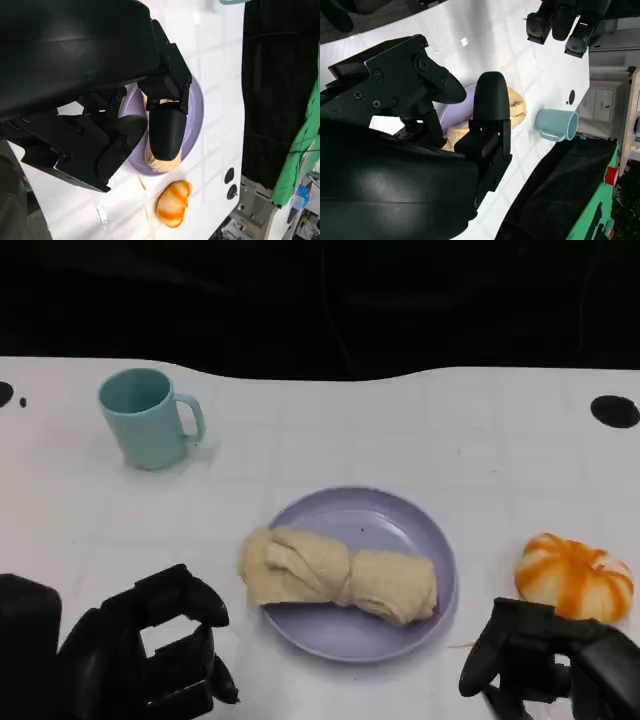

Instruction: Grasp the towel on the left side of the plate with the left hand and place it into the plate.

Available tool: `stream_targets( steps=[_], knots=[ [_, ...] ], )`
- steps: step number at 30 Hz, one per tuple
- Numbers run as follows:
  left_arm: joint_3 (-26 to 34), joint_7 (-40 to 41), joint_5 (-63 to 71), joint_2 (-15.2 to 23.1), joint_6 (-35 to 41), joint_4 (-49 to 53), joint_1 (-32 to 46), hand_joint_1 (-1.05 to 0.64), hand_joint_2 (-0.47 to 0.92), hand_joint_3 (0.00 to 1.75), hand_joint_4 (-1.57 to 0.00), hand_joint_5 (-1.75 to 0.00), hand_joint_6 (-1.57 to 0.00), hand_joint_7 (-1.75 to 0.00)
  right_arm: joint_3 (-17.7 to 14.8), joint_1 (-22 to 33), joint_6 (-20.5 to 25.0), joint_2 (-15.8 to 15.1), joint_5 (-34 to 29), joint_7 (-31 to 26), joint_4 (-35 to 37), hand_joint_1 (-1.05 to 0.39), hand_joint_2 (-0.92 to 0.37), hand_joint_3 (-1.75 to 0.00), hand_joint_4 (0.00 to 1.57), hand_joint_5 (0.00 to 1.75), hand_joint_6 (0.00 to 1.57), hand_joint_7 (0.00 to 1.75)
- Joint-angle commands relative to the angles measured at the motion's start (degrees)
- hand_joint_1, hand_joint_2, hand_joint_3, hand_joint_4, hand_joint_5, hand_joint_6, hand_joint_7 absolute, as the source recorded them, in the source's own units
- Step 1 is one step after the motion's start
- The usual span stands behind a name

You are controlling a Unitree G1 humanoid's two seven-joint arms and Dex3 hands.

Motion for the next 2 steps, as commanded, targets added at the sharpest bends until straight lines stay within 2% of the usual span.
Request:
stream_targets(
  steps=[1,2],
  knots=[
    [-0.25,1.01,0.4,0.97,-0.23,0.1,-0.15,-0.06,0.57,1.27,-0.79,-1.75,-0.68,-1.68,-1.06,0.31,-0.88,-0.27,0.86,0.24,0.27,-0.07,-0.62,-1.02,0.72,1.74,0.66,1.38],
    [-0.34,1.12,0.46,1.06,-0.16,-0.02,-0.14,-0.06,0.57,1.27,-0.79,-1.75,-0.68,-1.68,-1.08,0.37,-0.92,-0.25,0.9,0.25,0.24,-0.07,-0.62,-1.02,0.72,1.74,0.66,1.38]
  ],
)
